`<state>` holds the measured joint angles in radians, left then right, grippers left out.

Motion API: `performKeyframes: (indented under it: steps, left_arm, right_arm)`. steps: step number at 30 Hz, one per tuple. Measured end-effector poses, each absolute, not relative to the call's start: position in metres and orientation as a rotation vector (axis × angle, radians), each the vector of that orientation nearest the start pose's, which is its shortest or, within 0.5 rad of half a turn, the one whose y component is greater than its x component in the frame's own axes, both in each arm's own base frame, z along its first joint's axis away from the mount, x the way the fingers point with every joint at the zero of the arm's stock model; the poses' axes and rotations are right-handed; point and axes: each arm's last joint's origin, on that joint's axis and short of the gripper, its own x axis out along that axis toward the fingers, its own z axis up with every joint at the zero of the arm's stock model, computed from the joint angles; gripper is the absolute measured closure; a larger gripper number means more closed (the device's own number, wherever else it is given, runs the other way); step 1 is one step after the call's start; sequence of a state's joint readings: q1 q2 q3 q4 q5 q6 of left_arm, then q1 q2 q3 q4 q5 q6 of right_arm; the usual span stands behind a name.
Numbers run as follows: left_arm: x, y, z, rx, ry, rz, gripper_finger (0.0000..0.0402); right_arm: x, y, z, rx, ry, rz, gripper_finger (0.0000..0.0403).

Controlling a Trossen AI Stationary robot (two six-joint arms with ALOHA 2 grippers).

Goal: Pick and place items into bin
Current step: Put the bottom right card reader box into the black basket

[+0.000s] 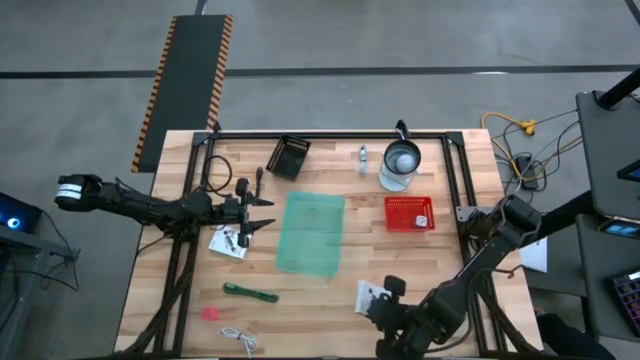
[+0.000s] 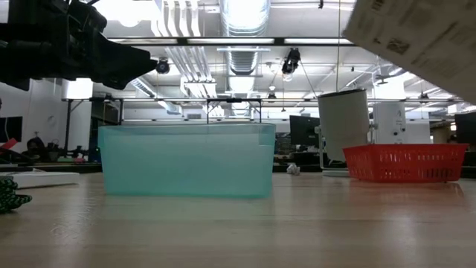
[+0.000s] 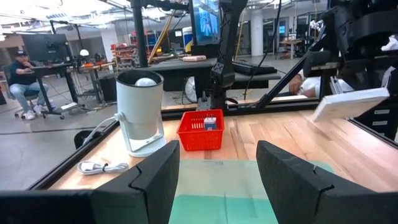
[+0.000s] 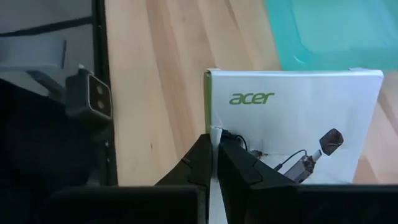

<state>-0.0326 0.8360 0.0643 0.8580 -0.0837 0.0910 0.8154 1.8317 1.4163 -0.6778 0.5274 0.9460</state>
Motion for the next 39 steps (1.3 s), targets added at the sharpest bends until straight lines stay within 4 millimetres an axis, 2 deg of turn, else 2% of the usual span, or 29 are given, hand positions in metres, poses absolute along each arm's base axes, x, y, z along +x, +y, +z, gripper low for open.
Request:
performKeyframes:
  steps: [5,12,25,30,39]
  left_arm:
    - [0.157,-0.003,0.18,0.086,-0.088,0.055,0.0203]
    - [0.157,-0.003,0.18,0.085,-0.087,0.055,0.0203]
    - [0.157,-0.003,0.18,0.085,-0.084,0.054,0.0203]
    - [0.157,-0.003,0.18,0.086,-0.083,0.054,0.0203]
    - [0.156,-0.004,0.182,0.09,-0.106,0.003,0.0203]
  right_arm:
    - [0.278,0.262,0.223,0.152,0.807,-0.092,0.0394]
    - [0.283,0.249,0.204,-0.013,0.723,-0.105,0.0394]
    - [0.297,0.217,0.164,0.032,0.602,0.036,0.0394]
    - [0.295,0.207,0.164,-0.021,0.499,0.08,0.0394]
    - [0.281,0.197,0.166,-0.215,0.152,0.266,0.0394]
